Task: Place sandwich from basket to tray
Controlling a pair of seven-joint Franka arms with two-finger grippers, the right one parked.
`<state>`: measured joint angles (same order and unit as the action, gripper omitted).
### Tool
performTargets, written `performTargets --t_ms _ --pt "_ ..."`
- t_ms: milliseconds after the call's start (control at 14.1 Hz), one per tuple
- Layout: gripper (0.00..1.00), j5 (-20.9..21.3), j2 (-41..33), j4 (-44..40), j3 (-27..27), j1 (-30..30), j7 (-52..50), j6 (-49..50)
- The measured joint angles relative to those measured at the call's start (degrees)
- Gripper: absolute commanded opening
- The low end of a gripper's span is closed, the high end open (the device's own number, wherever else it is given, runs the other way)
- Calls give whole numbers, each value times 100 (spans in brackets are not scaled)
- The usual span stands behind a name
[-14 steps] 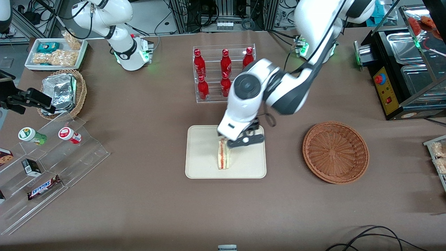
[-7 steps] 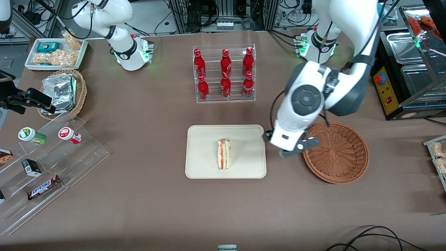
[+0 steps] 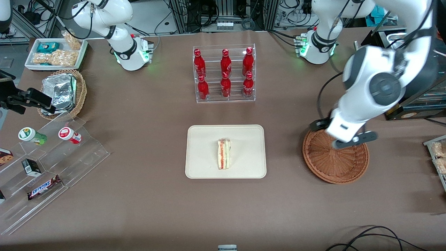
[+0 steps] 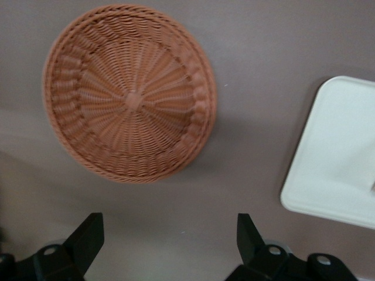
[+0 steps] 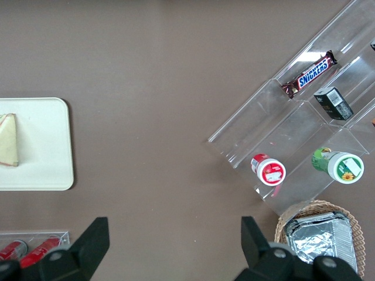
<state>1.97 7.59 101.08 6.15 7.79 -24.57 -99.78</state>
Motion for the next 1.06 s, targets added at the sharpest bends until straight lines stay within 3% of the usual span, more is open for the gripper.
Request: performTargets --t_ms 495,1061 --pt "100 -9 -802 195 73 -985 1789 451" --pt "100 -12 -818 -375 19 -797 2371 424"
